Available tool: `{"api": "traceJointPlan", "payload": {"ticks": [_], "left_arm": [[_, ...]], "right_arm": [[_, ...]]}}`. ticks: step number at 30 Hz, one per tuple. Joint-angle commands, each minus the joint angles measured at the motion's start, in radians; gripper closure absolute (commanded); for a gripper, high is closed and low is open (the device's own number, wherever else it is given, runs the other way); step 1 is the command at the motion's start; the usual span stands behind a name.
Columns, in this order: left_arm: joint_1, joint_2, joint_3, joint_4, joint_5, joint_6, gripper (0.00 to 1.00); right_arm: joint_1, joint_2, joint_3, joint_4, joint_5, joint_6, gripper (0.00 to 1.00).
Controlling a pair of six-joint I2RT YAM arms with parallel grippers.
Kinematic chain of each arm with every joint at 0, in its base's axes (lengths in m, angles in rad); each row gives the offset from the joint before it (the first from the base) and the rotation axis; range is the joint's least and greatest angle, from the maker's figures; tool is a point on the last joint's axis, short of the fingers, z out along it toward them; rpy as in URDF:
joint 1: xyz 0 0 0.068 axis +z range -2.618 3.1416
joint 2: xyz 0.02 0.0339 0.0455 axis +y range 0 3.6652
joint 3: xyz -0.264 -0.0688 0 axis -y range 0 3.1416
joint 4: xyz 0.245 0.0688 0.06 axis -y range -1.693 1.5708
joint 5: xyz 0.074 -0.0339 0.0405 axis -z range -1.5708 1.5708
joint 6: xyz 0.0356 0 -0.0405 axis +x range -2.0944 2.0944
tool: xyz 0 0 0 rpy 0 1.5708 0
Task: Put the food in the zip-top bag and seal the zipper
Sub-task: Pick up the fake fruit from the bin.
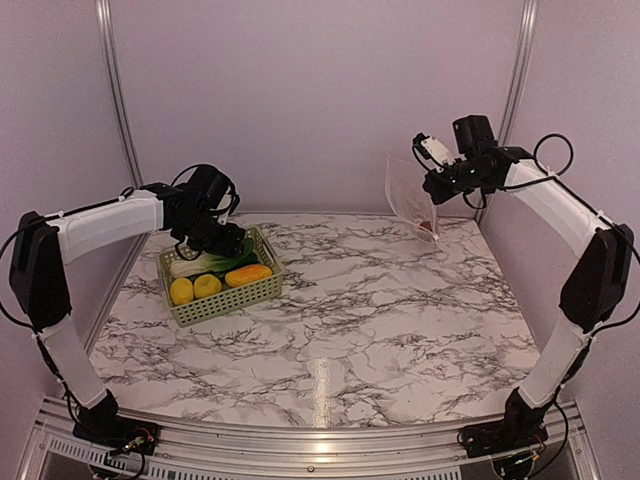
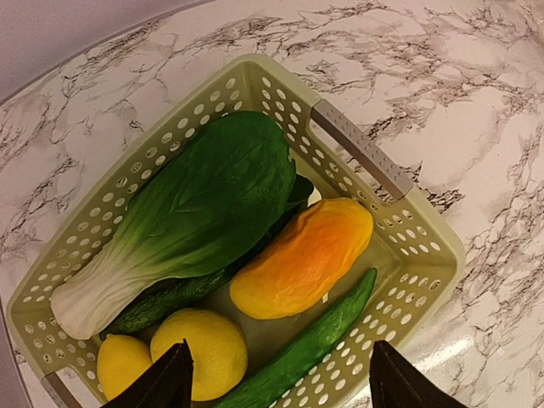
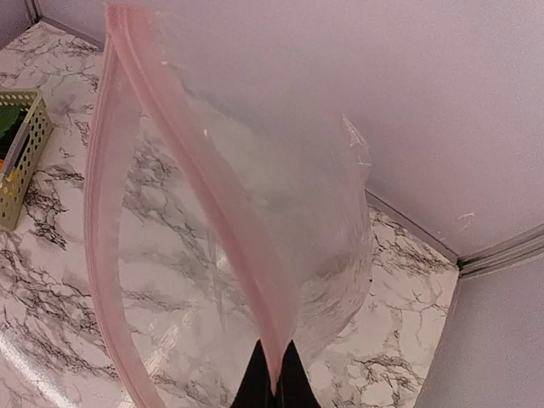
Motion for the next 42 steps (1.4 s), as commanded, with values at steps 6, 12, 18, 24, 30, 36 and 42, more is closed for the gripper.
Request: {"api": "traceJointPlan", "payload": {"ticks": [6, 12, 18, 24, 30, 36, 42], "left_arm": [[-0.001, 0.192, 0.078, -0.126, 0.051, 0.050, 0.25], [-0.001, 0.245, 0.108, -0.116, 0.042, 0.112, 0.18], [-0.001, 0.299, 0.154, -0.089, 0.021, 0.184, 0.17], [-0.001, 0.350, 0.165, -0.079, 0.096, 0.277, 0.17], [-0.001, 0.377, 0.154, -0.078, 0.137, 0.308, 0.21], [-0.001, 0.380, 0.148, -0.055, 0.137, 0.335, 0.18], [-0.001, 0.388, 0.126, -0.021, 0.169, 0.357, 0.24]], "right_arm": [[0.116, -0.060, -0.076, 0.038, -0.123, -0.007, 1.00], [0.124, -0.059, -0.126, 0.057, -0.164, 0.002, 1.00], [0.124, -0.062, -0.149, 0.066, -0.196, 0.009, 1.00], [0.124, -0.067, -0.156, 0.065, -0.207, 0.009, 1.00], [0.124, -0.067, -0.158, 0.065, -0.217, 0.009, 1.00], [0.124, -0.060, -0.153, 0.058, -0.229, 0.012, 1.00], [0.124, -0.059, -0.148, 0.054, -0.246, 0.020, 1.00]]}}
